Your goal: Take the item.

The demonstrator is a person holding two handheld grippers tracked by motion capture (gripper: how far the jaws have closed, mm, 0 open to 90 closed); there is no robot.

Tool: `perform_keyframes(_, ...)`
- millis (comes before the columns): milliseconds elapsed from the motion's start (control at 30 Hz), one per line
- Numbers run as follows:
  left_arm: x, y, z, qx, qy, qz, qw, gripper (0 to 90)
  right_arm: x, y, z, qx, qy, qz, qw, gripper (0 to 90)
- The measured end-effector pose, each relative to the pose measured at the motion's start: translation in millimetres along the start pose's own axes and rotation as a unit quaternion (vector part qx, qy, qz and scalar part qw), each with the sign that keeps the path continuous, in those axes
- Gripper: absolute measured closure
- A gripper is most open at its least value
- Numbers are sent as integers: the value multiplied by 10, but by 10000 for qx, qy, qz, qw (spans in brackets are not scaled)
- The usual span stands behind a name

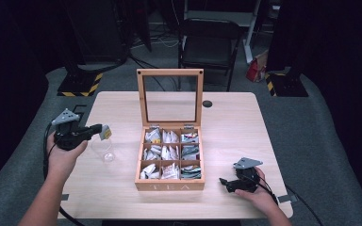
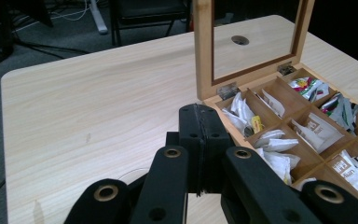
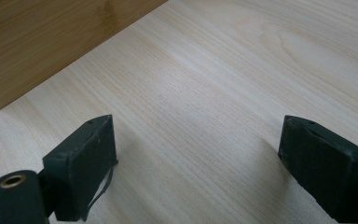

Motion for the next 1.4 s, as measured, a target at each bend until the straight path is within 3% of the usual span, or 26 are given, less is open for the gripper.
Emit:
perform_keyframes(533,-187,-2,-156,-98,-213,162,9996,898,0,0,0,0,0,0,10000,104)
perform_keyframes(1400,-283,201,-496,-380,-468,189,9980,898,0,-1,0,-11,-1,9,10000,104)
Point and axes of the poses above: each handheld gripper's, and its own axes: y roughly forward along the jaws, z roughly out of its top, x roughly to its right, the point moved 3 cm from there along y, roughly forward along the jaws, and after that the axes turned 1 degree about x, right-handed, at the moved point
